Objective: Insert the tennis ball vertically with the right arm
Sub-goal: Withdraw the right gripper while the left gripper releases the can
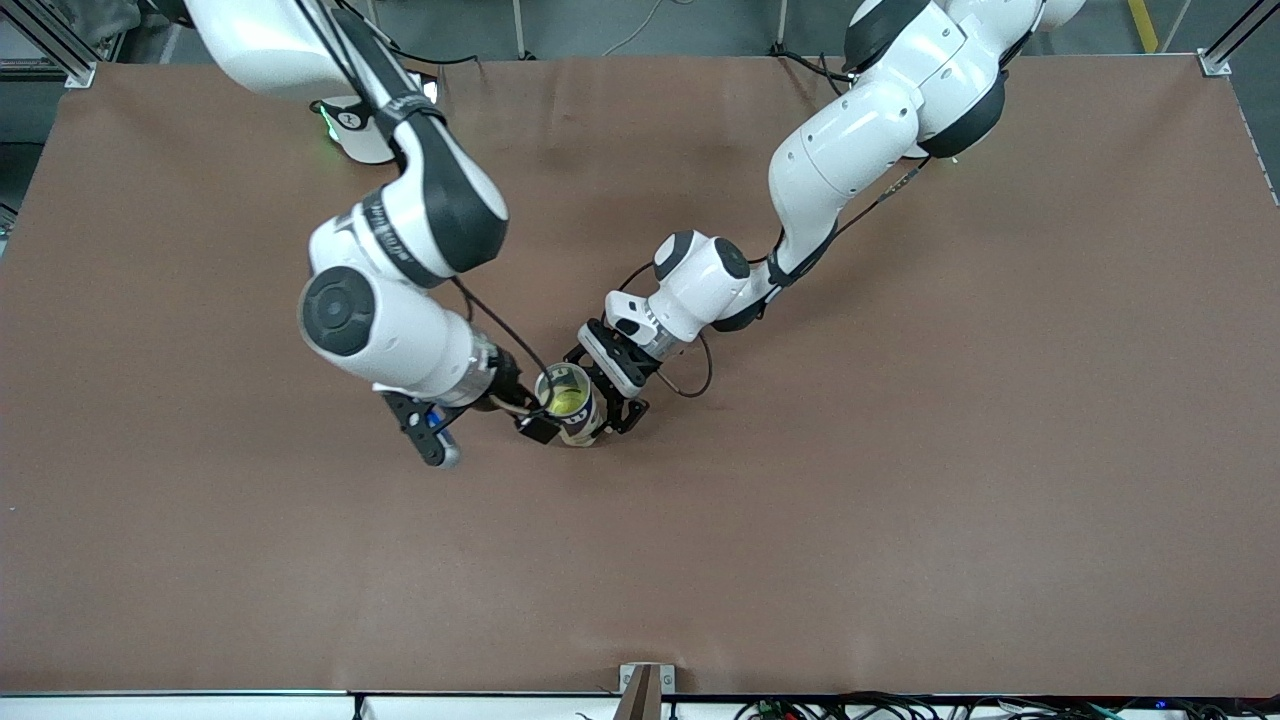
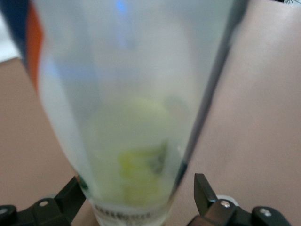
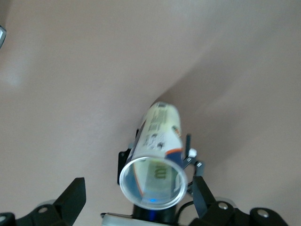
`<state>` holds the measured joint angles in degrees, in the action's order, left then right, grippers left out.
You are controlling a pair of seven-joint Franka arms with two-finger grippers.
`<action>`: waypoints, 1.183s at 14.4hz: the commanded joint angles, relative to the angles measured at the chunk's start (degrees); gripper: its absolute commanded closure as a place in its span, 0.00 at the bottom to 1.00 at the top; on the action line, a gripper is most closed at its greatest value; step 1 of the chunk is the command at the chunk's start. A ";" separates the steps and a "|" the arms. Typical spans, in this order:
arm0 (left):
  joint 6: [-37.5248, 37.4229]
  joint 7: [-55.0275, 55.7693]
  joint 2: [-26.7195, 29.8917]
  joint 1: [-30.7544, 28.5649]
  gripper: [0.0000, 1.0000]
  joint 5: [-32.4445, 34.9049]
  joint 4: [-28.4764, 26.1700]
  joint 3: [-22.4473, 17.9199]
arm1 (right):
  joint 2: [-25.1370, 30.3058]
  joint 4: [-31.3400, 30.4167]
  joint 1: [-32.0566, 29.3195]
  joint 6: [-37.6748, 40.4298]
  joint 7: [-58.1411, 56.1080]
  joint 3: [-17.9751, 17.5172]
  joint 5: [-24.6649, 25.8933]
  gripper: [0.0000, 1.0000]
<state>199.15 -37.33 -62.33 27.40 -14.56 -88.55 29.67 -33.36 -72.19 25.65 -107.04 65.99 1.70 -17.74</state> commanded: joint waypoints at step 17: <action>-44.24 0.77 25.31 -23.60 0.00 -0.39 -10.86 -0.75 | 16.47 -6.30 -27.05 23.98 -65.28 -0.20 19.67 0.00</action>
<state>162.51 -37.07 -41.24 6.98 -14.57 -98.82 29.45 -21.06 -74.54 0.09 -83.74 2.40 2.53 -0.04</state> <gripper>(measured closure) 0.000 0.000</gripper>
